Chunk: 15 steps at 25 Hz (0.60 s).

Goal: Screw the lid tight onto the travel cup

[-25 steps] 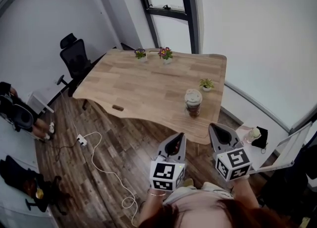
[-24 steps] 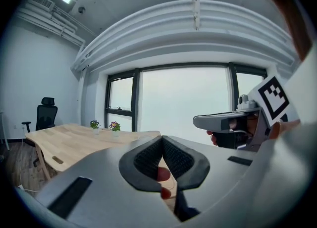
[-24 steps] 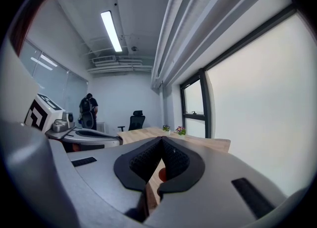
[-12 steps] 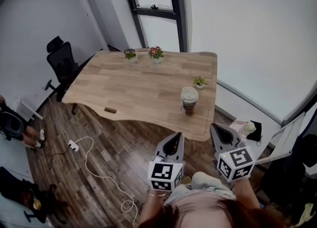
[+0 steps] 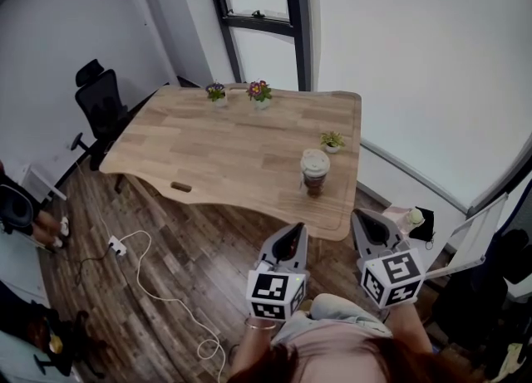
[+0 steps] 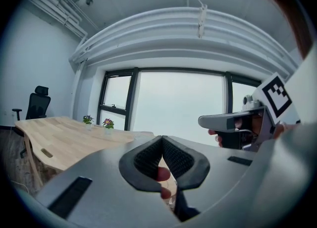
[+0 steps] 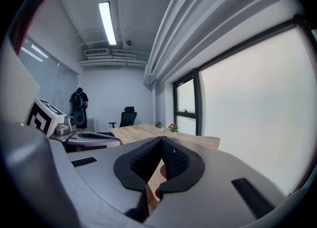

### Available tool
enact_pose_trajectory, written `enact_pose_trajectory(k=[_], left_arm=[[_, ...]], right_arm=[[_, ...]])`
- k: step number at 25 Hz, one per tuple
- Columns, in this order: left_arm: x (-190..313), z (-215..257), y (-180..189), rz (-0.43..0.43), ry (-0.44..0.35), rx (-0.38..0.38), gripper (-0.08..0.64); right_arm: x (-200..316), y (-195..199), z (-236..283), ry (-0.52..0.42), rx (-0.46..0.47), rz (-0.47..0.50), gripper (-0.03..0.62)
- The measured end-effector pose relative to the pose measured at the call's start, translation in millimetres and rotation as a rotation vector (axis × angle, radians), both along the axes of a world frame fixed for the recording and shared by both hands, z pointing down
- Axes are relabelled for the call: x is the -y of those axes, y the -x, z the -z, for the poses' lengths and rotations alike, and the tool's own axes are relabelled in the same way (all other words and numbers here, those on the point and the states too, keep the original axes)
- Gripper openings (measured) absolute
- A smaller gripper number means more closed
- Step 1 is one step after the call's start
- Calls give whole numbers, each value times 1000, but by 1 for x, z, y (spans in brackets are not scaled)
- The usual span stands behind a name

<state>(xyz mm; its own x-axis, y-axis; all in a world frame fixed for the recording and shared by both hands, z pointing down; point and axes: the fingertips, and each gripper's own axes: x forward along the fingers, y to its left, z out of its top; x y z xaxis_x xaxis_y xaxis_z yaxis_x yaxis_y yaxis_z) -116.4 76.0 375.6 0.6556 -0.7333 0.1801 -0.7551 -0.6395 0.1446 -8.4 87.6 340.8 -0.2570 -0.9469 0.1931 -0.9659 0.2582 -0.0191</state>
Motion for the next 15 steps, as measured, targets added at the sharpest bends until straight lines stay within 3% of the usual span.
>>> enact_pose_trajectory(k=[15], left_arm=[[-8,-24,-16,-43,62,17,2]], right_arm=[[-7,-14,-15,43,60,-49,-1]])
